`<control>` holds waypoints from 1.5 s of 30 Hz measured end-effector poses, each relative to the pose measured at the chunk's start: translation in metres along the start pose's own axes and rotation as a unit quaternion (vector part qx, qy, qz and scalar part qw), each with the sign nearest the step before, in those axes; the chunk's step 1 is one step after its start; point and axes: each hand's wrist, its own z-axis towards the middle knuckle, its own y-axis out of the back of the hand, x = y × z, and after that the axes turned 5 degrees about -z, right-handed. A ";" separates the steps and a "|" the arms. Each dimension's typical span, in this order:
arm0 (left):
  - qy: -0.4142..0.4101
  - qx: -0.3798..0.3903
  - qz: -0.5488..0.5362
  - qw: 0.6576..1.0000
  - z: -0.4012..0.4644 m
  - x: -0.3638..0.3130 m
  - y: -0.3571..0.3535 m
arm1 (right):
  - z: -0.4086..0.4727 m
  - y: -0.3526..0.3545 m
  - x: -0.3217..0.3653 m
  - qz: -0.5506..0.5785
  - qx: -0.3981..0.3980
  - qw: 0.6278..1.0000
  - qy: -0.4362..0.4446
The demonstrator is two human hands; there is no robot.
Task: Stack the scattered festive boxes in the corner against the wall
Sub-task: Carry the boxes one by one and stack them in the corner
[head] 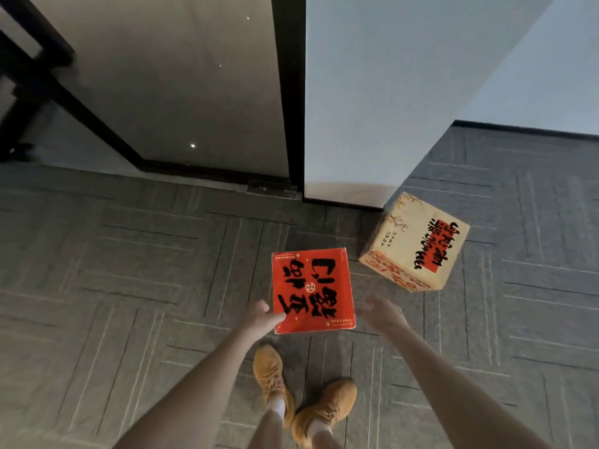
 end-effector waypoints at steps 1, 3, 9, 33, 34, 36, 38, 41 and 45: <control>0.001 0.000 -0.007 1.000 0.013 0.002 -0.003 | 0.014 -0.002 0.001 -0.012 0.006 1.000 0.002; 0.016 0.011 -0.023 1.000 0.043 0.007 -0.011 | 0.041 -0.008 0.002 -0.033 0.015 0.999 -0.002; 0.038 0.046 -0.066 0.996 0.130 0.017 -0.031 | 0.123 -0.033 0.006 -0.037 0.017 0.999 -0.012; 0.098 0.083 -0.265 0.956 0.368 0.120 -0.105 | 0.383 -0.141 -0.065 0.260 0.089 0.961 -0.009; 0.092 0.091 -0.250 0.960 0.368 0.121 -0.105 | 0.383 -0.141 -0.065 0.265 0.094 0.959 -0.010; 0.074 0.102 -0.227 0.966 0.367 0.122 -0.105 | 0.379 -0.139 -0.061 0.270 0.095 0.958 -0.019; 0.069 0.101 -0.215 0.969 0.362 0.120 -0.102 | 0.376 -0.138 -0.058 0.267 0.098 0.958 -0.025; 0.068 0.097 -0.215 0.969 0.349 0.119 -0.090 | 0.365 -0.135 -0.046 0.261 0.108 0.959 -0.030; 0.055 0.084 -0.247 0.964 0.319 0.115 -0.057 | 0.331 -0.119 -0.012 0.243 0.109 0.964 0.002</control>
